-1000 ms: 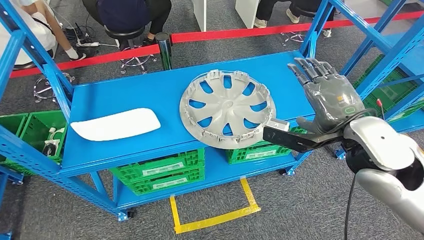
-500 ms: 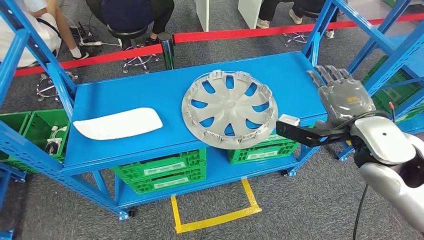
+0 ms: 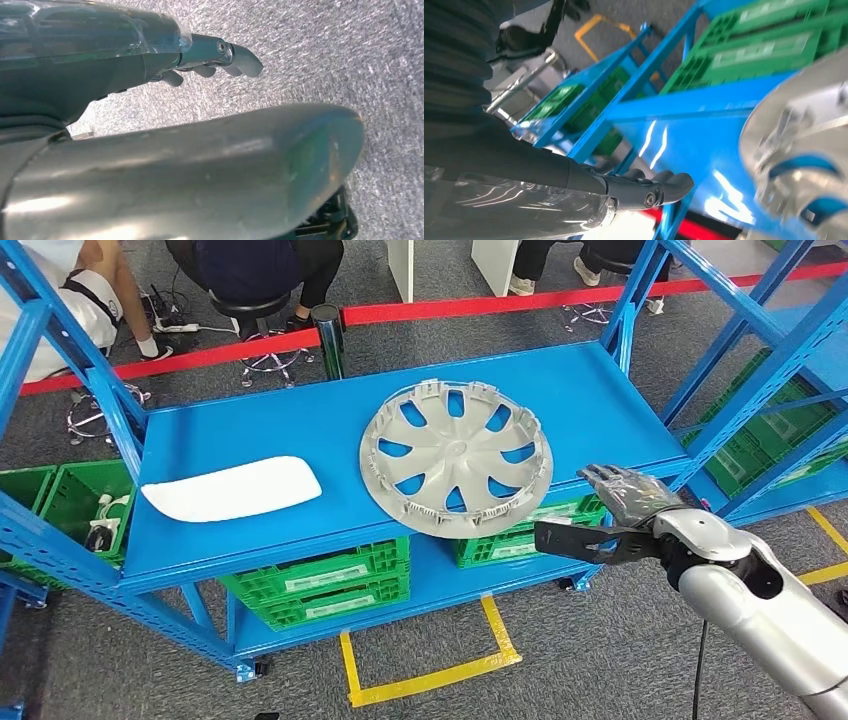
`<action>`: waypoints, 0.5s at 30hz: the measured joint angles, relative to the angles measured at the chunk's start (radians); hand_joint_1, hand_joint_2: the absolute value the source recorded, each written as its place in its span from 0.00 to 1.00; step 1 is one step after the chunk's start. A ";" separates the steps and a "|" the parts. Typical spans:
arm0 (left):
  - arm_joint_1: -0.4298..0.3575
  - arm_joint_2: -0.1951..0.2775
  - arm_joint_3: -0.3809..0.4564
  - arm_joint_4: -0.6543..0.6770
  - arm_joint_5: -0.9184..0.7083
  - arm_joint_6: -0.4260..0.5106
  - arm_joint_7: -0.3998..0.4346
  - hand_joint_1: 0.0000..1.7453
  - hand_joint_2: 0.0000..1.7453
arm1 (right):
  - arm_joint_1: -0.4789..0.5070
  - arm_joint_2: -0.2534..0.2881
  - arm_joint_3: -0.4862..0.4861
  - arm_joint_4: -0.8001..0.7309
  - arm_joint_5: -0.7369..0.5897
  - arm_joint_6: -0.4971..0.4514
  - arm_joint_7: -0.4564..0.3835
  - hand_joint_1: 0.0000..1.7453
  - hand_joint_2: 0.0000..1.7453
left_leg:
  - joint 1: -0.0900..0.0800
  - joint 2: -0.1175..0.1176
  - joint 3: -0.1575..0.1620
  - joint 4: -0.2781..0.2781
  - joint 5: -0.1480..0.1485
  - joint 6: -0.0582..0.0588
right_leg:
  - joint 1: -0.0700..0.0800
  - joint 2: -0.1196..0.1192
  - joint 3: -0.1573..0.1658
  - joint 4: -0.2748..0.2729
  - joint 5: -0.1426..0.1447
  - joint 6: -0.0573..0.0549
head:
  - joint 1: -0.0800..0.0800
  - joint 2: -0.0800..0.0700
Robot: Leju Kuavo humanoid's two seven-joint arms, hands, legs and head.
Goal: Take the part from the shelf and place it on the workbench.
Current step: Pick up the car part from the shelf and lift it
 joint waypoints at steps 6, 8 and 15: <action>0.006 -0.007 0.000 0.000 0.004 0.001 -0.008 0.00 0.00 | -0.091 0.063 0.132 0.089 -0.040 -0.042 -0.023 0.00 1.00 | 0.000 0.012 0.002 0.000 0.000 0.000 | 0.000 0.008 -0.001 0.000 0.001 -0.001 | -0.001 0.000; 0.007 -0.008 0.000 0.000 0.005 0.001 -0.008 0.00 0.00 | -0.111 0.078 0.165 0.109 -0.040 -0.045 -0.023 0.00 1.00 | 0.000 0.012 0.002 0.000 0.000 0.000 | 0.000 0.008 -0.001 0.001 0.001 -0.001 | -0.001 0.000; 0.008 -0.009 0.000 0.000 0.006 0.002 -0.008 0.00 0.00 | -0.148 0.108 0.235 0.159 -0.047 -0.055 -0.028 0.00 1.00 | 0.000 0.010 0.002 0.000 -0.001 0.000 | 0.000 0.008 -0.001 0.001 0.001 -0.001 | -0.001 0.000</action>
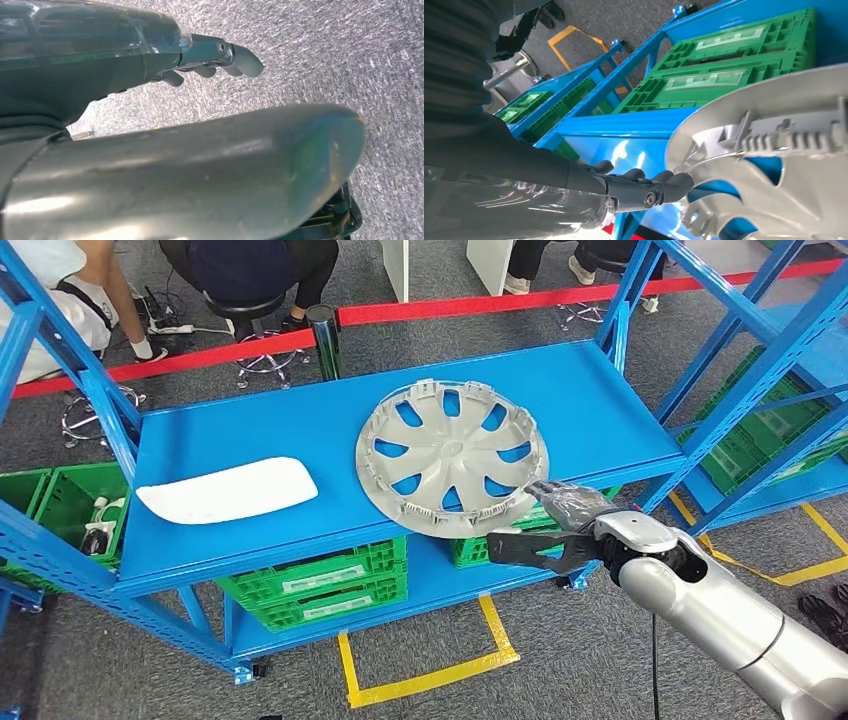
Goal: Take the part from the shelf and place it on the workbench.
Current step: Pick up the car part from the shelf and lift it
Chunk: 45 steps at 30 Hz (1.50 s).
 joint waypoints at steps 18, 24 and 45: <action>0.017 -0.022 0.005 0.000 0.013 -0.029 -0.037 0.00 0.00 | -0.116 0.084 0.148 0.058 0.052 -0.212 -0.149 0.00 1.00 | 0.000 -0.008 0.000 0.000 0.000 0.000 | 0.000 -0.002 0.000 0.000 0.000 0.000 | -0.001 0.000; 0.018 -0.022 0.006 0.000 0.015 -0.029 -0.041 0.00 0.00 | -0.134 0.093 0.172 0.069 0.073 -0.224 -0.154 0.00 1.00 | 0.000 -0.013 0.000 0.000 0.000 0.000 | 0.000 -0.005 0.000 0.000 0.000 0.000 | -0.001 0.000; 0.021 -0.022 0.006 0.000 0.015 -0.032 -0.042 0.00 0.00 | -0.143 0.105 0.195 0.081 0.083 -0.225 -0.155 0.00 1.00 | 0.000 -0.023 -0.001 0.000 0.000 0.000 | 0.000 -0.009 0.001 0.000 -0.001 0.000 | -0.001 0.000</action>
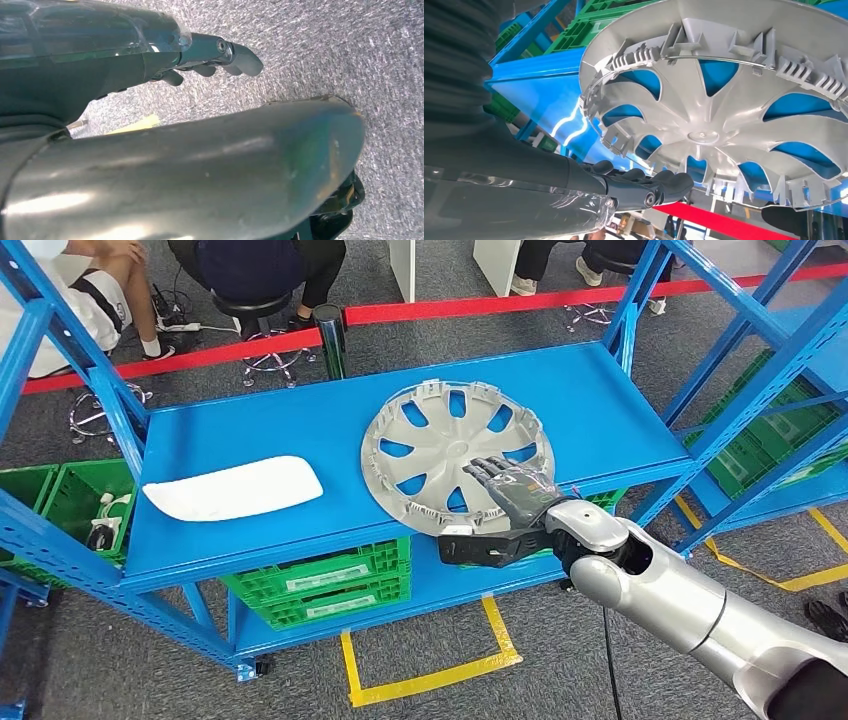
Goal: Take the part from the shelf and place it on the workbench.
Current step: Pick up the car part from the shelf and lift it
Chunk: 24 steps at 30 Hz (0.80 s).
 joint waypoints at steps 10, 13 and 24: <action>0.003 0.000 0.000 0.000 0.000 -0.001 0.000 0.00 0.00 | 0.000 0.000 0.000 0.007 0.000 0.000 0.000 0.00 1.00 | 0.000 -0.001 0.000 0.000 0.000 0.000 | 0.000 -0.001 0.000 0.000 0.000 0.000 | 0.000 0.000; 0.003 0.000 0.000 0.000 0.000 -0.001 0.000 0.00 0.00 | 0.000 0.000 0.000 0.007 0.000 0.000 0.000 0.00 1.00 | 0.000 -0.001 0.000 0.000 0.000 0.000 | 0.000 -0.001 0.000 0.000 0.000 0.000 | 0.000 0.000; 0.003 0.000 0.000 0.000 0.000 -0.001 0.000 0.00 0.00 | 0.000 0.000 0.000 0.008 0.000 -0.001 -0.002 0.00 1.00 | 0.000 -0.001 0.000 0.000 0.000 0.000 | 0.000 -0.001 0.000 0.000 0.000 0.000 | 0.000 0.000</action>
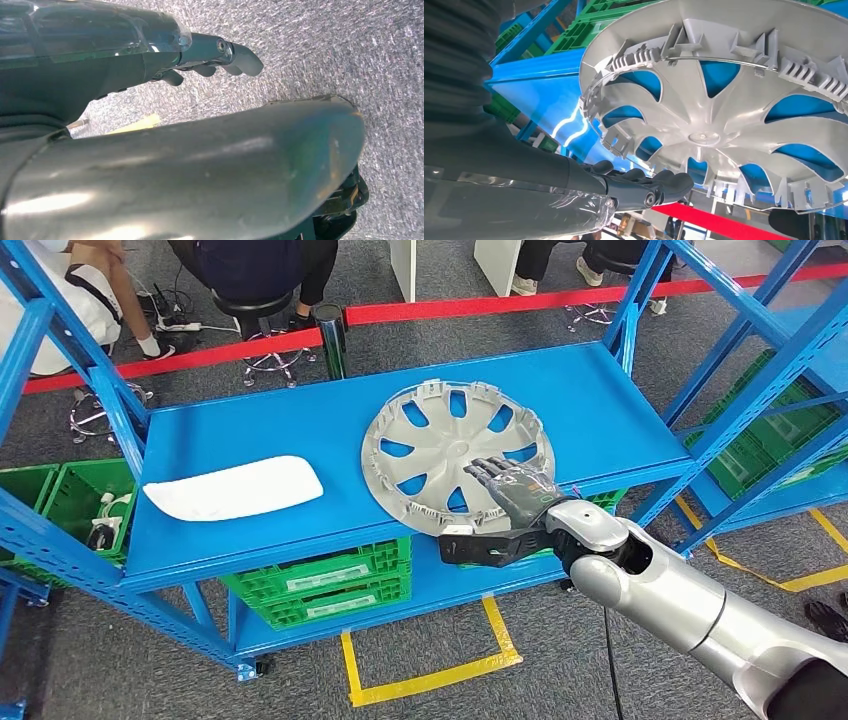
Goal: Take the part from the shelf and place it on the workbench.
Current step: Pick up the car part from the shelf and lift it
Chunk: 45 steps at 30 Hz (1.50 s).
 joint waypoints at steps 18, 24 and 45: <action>0.000 0.000 0.000 0.000 -0.002 -0.002 -0.002 0.00 0.00 | 0.000 0.001 0.000 0.004 0.000 0.003 -0.023 0.00 1.00 | 0.000 0.001 0.000 0.000 0.000 0.000 | 0.000 0.000 0.000 0.000 0.000 0.000 | 0.000 0.000; -0.002 -0.005 -0.001 0.000 -0.021 -0.016 0.009 0.00 0.00 | -0.009 0.023 0.021 0.016 0.069 0.050 -0.077 0.00 1.00 | 0.000 0.005 0.000 0.000 0.000 0.000 | 0.000 0.000 0.000 0.000 0.000 0.000 | 0.000 0.000; -0.001 -0.015 -0.001 0.000 -0.035 -0.028 0.030 0.00 0.00 | -0.061 0.138 0.124 0.240 0.137 0.052 -0.138 0.00 1.00 | 0.000 0.010 0.000 0.000 0.000 0.000 | 0.000 0.002 0.000 0.000 0.000 0.000 | 0.000 0.000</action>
